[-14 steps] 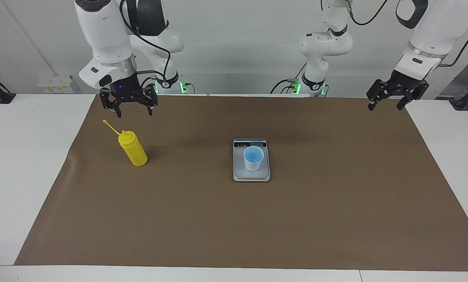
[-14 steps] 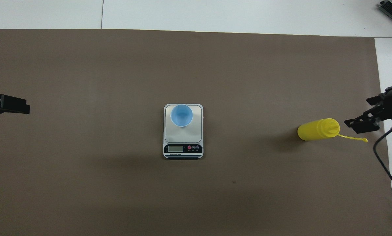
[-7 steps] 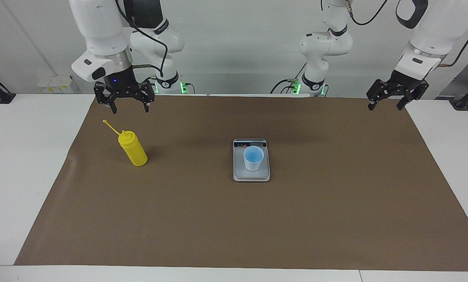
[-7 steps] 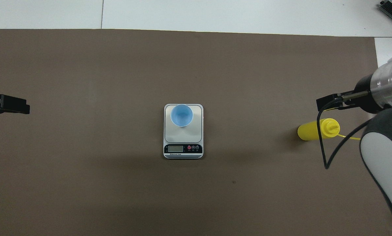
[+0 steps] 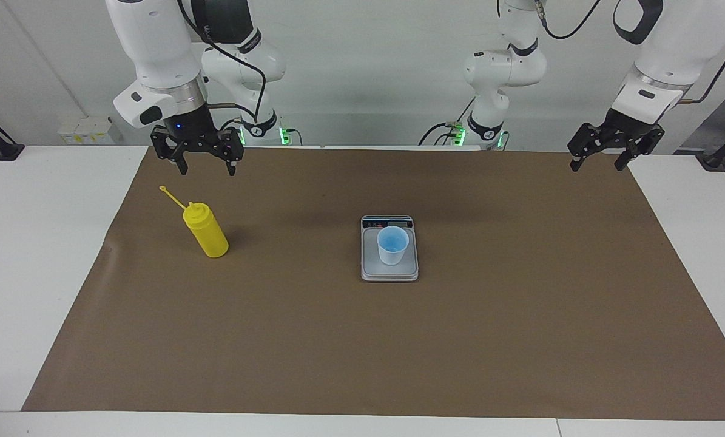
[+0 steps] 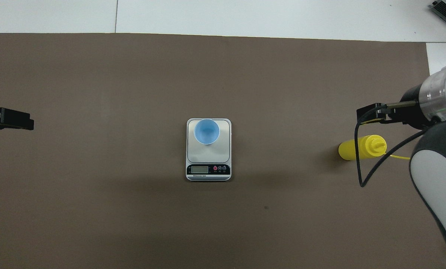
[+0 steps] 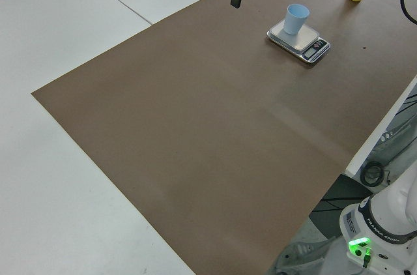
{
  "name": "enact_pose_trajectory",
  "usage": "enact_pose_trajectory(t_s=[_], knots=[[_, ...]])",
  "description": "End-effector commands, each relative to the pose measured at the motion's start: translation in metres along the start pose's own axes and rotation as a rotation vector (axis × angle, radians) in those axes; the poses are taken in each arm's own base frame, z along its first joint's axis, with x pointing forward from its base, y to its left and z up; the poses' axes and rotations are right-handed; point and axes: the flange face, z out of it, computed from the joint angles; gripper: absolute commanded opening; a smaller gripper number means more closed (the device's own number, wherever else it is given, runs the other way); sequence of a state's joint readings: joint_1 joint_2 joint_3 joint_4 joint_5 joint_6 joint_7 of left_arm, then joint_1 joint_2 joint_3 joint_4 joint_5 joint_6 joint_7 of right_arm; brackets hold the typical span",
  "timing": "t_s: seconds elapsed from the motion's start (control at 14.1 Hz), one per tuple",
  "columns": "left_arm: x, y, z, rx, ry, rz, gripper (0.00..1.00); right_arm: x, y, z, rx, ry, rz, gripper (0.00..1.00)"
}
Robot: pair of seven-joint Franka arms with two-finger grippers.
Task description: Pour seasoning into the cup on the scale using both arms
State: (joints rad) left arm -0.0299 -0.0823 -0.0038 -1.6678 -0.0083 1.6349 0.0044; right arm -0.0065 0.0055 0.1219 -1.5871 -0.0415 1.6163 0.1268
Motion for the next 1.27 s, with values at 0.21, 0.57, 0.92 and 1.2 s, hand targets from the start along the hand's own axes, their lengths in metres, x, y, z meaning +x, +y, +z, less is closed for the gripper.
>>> enact_pose_trajectory(t_s=[0.21,0.57,0.92,1.2], knots=[[-0.0092,-0.0019,-0.0012,-0.011,0.006,-0.014,1.00,-0.0004,0.0102,0.0031,0.017,-0.021,0.040,1.00],[-0.0092,-0.0017,-0.0012,-0.012,0.006,-0.015,1.00,-0.0024,0.0132,0.0043,0.018,-0.026,0.067,1.00],[-0.0092,-0.0017,-0.0012,-0.012,0.006,-0.015,1.00,-0.0021,0.0142,0.0042,0.016,-0.025,0.130,1.00],[-0.0096,-0.0019,-0.0020,-0.011,0.007,-0.014,1.00,-0.0021,0.0141,0.0042,0.018,-0.025,0.129,1.00]])
